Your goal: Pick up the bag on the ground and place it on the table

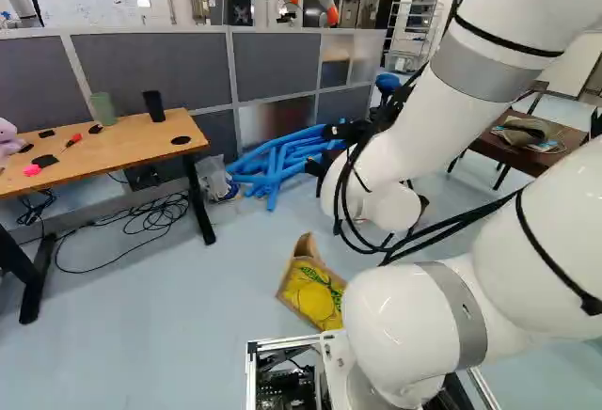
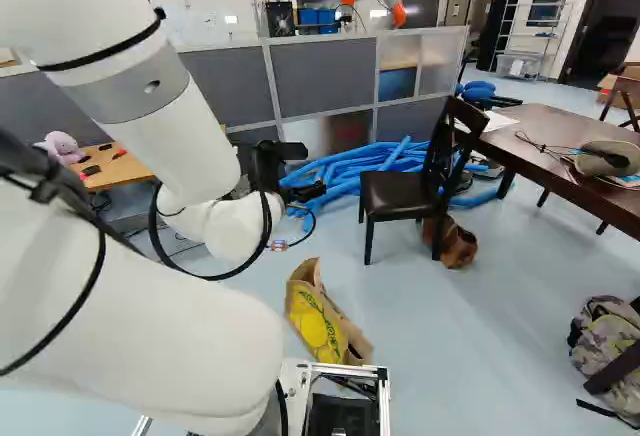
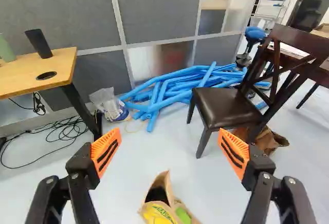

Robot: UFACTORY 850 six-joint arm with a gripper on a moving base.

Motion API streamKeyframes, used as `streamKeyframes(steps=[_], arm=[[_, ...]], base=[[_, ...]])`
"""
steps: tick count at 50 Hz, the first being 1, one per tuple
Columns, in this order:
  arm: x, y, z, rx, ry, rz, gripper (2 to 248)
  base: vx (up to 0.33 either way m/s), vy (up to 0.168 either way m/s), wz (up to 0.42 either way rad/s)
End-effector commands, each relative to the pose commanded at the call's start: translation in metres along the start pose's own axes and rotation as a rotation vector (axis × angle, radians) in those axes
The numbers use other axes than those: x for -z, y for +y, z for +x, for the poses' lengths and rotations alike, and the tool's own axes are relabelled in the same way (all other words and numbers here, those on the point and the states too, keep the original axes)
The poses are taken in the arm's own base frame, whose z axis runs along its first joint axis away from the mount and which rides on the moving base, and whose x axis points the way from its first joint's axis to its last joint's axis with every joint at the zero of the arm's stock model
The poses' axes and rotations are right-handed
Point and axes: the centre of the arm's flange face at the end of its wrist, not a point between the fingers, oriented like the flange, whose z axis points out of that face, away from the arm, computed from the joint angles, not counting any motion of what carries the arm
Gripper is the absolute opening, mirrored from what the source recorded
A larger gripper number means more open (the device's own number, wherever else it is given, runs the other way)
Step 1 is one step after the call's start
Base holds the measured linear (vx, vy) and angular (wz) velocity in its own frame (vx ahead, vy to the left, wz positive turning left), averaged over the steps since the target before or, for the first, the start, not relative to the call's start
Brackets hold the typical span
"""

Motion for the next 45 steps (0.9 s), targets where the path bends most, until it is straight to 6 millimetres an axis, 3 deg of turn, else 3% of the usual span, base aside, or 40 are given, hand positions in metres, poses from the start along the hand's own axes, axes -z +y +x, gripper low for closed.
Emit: streamKeyframes(steps=[45], arm=[[-0.062,0.000,-0.026,0.016,-0.278,0.017,247]], base=[[0.000,0.000,0.000]])
